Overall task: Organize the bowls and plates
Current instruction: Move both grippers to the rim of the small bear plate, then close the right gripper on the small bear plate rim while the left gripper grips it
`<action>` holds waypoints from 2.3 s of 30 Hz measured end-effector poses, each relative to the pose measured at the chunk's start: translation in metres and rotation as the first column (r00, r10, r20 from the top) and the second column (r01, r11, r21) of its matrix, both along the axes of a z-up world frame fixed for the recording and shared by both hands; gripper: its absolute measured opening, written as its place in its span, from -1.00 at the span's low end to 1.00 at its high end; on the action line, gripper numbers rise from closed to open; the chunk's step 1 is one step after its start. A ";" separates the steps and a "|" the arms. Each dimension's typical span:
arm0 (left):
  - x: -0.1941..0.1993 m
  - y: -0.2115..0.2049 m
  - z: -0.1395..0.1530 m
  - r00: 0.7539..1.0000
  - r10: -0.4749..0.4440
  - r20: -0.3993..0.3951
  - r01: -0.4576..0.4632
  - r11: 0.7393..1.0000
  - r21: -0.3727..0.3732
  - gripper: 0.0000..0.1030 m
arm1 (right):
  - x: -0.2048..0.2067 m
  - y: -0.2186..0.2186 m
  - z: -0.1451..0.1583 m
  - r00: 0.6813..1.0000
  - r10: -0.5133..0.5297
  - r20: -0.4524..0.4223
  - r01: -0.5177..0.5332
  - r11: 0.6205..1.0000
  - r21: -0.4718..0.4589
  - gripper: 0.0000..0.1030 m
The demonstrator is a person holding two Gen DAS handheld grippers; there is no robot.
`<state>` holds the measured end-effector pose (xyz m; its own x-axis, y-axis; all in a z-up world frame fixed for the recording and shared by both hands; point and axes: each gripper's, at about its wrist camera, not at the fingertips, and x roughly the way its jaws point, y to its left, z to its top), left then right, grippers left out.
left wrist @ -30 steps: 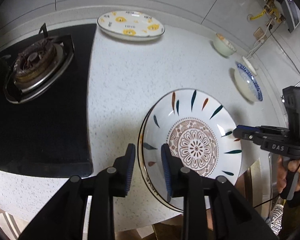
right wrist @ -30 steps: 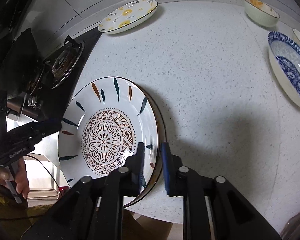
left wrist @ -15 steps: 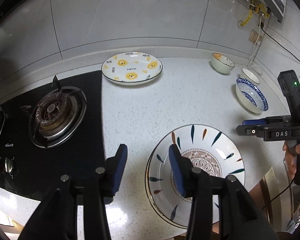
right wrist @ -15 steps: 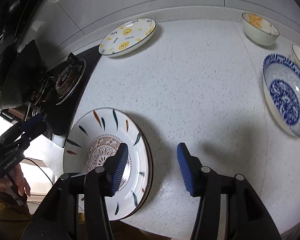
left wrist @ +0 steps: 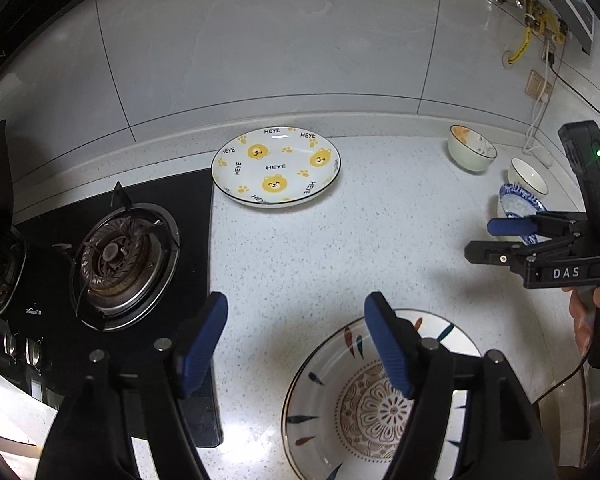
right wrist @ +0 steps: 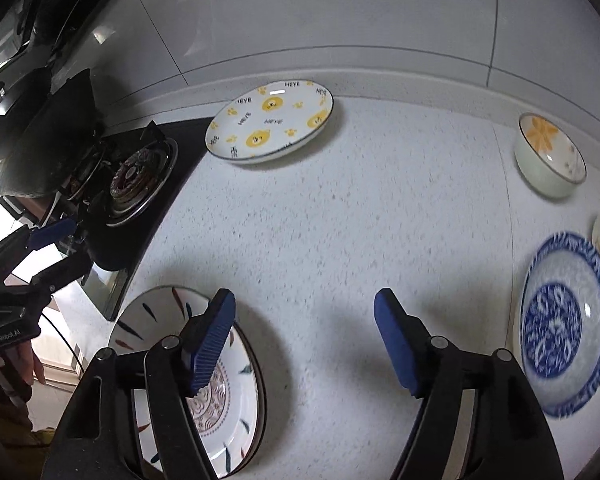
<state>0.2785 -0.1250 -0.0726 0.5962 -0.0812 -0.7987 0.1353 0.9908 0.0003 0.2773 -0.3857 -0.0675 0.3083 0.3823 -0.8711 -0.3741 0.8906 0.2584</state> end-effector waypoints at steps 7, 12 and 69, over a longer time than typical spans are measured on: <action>0.033 0.013 -0.002 0.997 0.055 -0.053 -0.057 0.997 -0.046 0.36 | 0.022 0.011 0.012 0.996 0.026 0.084 -0.019 0.997 -0.077 0.37; 0.070 0.033 -0.009 0.994 0.046 -0.096 -0.053 0.996 -0.077 0.36 | 0.034 0.022 0.016 0.992 0.028 0.123 -0.011 0.991 -0.134 0.37; 0.325 0.094 -0.113 0.933 -0.088 -0.349 -0.015 0.960 -0.281 0.20 | 0.199 0.092 -0.108 0.966 -0.101 -0.237 0.127 0.987 0.094 -0.67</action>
